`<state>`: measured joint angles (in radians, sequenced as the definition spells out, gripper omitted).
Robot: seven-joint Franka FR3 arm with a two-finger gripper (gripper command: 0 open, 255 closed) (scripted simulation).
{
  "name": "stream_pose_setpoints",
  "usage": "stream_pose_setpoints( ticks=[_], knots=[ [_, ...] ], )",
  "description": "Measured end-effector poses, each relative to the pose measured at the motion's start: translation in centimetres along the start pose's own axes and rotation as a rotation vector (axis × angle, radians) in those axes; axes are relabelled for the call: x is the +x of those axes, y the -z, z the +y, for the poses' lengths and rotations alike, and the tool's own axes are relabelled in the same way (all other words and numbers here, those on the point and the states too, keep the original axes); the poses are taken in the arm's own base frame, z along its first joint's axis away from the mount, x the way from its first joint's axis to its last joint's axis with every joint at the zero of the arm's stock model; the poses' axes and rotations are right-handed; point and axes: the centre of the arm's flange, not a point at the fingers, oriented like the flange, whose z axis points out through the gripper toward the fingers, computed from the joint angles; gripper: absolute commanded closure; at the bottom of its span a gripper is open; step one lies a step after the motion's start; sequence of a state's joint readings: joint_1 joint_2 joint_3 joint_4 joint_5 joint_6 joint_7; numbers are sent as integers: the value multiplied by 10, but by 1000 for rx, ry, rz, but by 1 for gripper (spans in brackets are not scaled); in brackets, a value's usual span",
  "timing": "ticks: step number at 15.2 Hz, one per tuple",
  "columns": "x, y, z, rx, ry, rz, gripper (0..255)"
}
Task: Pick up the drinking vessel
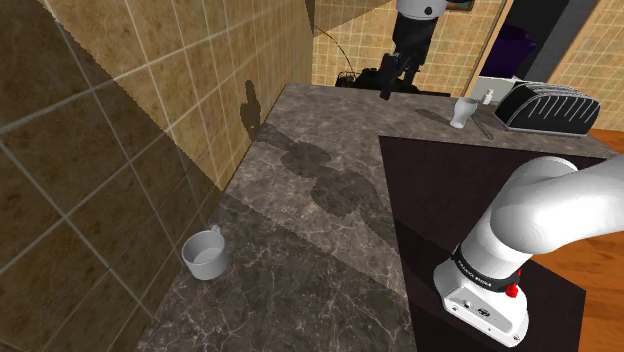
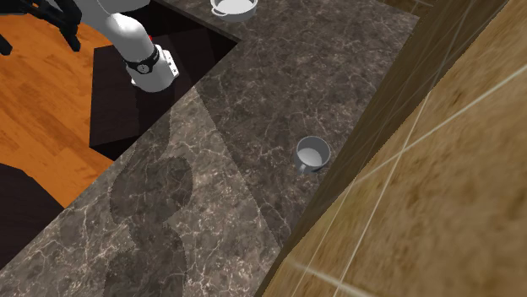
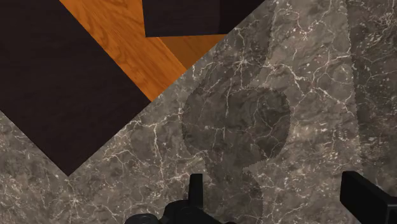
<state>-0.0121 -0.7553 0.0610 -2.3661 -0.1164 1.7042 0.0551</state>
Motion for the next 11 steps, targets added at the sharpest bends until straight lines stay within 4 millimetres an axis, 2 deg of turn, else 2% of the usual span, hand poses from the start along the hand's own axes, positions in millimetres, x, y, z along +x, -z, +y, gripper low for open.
stream_pose_setpoints(
  ticks=[1, 3, 11],
  knots=[
    [0, 0, 0, 0, 0, 0, 0],
    [5, -8, -13, 3, 6, -1, 0],
    [35, -53, -97, 22, 42, -6, 0]
  ],
)
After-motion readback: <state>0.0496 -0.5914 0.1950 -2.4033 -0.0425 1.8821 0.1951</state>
